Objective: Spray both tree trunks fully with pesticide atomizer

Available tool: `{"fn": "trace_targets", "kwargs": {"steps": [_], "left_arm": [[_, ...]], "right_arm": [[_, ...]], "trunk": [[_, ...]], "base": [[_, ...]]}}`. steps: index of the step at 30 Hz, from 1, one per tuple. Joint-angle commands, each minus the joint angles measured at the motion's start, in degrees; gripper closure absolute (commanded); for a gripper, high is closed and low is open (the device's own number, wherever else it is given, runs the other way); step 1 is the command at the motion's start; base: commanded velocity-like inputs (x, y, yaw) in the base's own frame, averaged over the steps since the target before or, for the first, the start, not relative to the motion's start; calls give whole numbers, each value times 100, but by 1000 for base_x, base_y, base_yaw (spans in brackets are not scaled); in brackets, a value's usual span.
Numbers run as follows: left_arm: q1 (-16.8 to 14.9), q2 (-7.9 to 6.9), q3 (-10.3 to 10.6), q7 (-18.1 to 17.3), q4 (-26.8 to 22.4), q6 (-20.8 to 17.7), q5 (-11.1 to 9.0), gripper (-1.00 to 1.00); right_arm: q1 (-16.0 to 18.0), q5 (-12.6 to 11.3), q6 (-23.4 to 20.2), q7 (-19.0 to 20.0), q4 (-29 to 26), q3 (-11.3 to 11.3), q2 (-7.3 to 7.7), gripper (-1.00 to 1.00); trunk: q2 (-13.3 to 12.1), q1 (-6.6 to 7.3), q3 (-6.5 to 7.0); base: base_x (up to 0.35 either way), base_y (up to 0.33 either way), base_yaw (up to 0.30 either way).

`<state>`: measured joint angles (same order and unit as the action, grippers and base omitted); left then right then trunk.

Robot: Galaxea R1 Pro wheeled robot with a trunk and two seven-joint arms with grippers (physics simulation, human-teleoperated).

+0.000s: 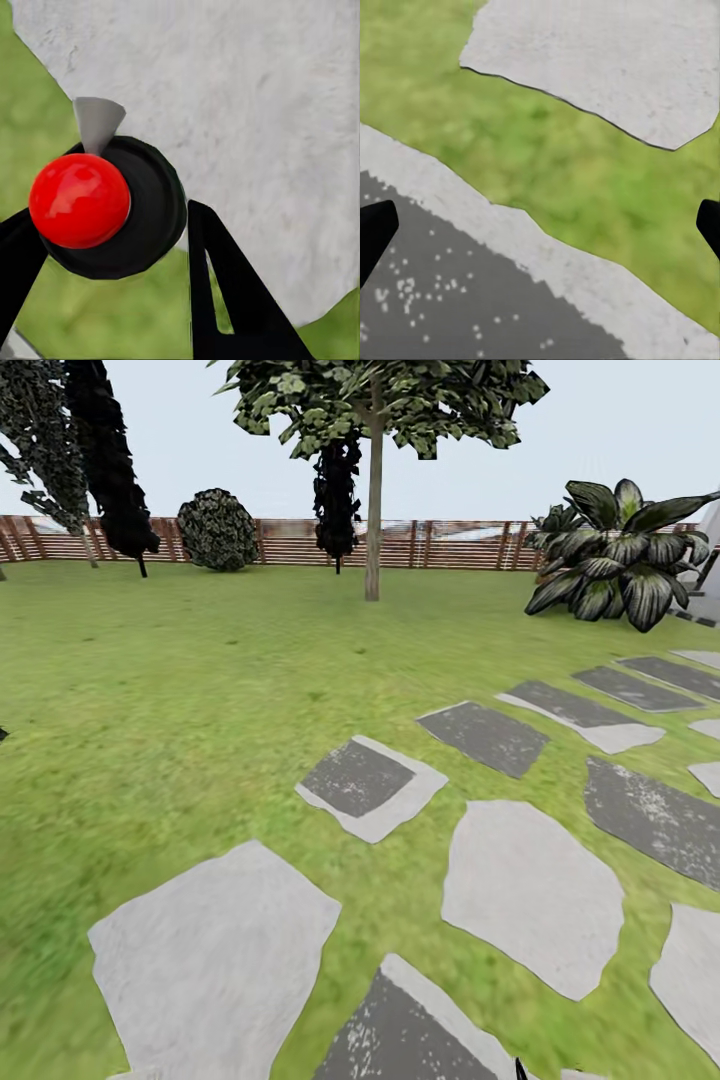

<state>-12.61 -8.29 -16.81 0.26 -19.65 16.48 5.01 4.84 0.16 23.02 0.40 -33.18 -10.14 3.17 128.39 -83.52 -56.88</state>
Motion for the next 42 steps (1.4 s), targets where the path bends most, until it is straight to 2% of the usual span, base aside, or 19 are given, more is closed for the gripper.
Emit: {"fn": "trace_targets", "kwargs": {"steps": [1, 25, 42], "left_arm": [[-5, 3, -33, 0, 5, 26, 53, 100], [-5, 3, -33, 1, 5, 23, 39, 100], [-5, 7, -32, -6, 5, 29, 44, 100]], "right_arm": [[1, 2, 17, 4, 4, -10, -1, -100], [0, 1, 19, -3, -4, -14, -1, -100], [2, -5, 19, -16, 1, -21, -1, -100]], "trunk": [[1, -2, -5], [1, -2, -1], [1, -2, 140]], "base": [[336, 0, 0], [336, 0, 0], [336, 0, 0]]}}
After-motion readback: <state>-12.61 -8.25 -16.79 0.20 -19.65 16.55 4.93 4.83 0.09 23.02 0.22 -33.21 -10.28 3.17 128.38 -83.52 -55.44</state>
